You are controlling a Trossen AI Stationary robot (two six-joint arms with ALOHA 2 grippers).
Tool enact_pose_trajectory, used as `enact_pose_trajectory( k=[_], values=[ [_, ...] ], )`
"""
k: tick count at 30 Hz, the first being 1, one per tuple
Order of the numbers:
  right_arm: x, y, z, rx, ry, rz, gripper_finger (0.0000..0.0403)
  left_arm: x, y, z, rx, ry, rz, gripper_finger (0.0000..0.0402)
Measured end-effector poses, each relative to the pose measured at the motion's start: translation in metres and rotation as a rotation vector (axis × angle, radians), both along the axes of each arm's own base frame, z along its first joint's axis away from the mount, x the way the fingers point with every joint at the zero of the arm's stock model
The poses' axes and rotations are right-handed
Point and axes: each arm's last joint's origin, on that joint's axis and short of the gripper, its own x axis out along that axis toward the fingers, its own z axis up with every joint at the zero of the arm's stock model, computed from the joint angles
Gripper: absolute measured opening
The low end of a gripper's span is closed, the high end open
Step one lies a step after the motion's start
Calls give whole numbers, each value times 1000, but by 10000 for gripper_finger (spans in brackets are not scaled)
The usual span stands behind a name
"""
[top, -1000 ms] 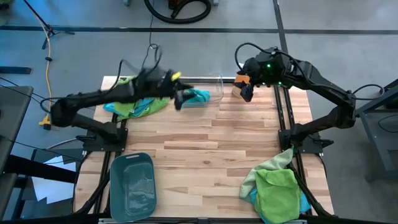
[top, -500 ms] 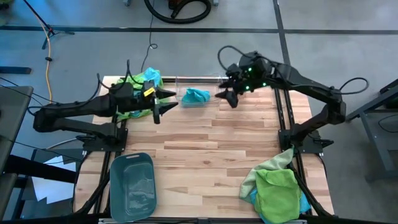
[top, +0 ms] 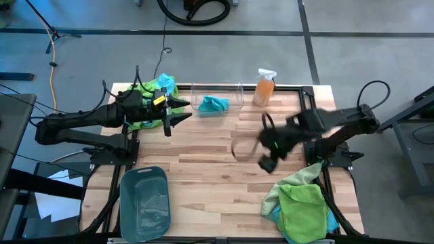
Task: Sort microfiber towel by color & place in baskets
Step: Put the green microfiber towel into the blue bin
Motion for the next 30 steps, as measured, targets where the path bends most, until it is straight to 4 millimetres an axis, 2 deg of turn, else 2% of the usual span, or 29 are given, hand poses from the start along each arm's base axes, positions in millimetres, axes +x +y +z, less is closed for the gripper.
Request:
enact_pose_trajectory(
  k=[4, 7, 10, 13, 16, 18, 25, 30],
  values=[
    [-23, 31, -15, -76, 304, -178, 245, -2, 0, 5, 6, -48, 1, 220],
    [-27, 55, -34, -65, 349, -234, 245, -2, 0, 9, 7, -82, 1, 220],
    [-27, 74, -68, -2, 388, -269, 245, -2, 0, 10, -4, -103, 2, 220],
    [-34, 86, -111, 43, 477, -240, 245, -2, 0, 12, -1, -116, 1, 220],
    [-40, 90, -141, 63, 529, -267, 245, -2, 0, 12, 0, -120, 2, 220],
    [-44, 90, -152, 55, 552, -291, 245, -2, 0, 12, 0, -120, 3, 220],
    [-51, 84, -172, -32, 545, -325, 245, -2, 0, 12, 0, -120, 6, 220],
    [-52, 84, -185, -29, 517, -311, 239, -2, 0, 13, 1, -127, 20, 220]
  ],
)
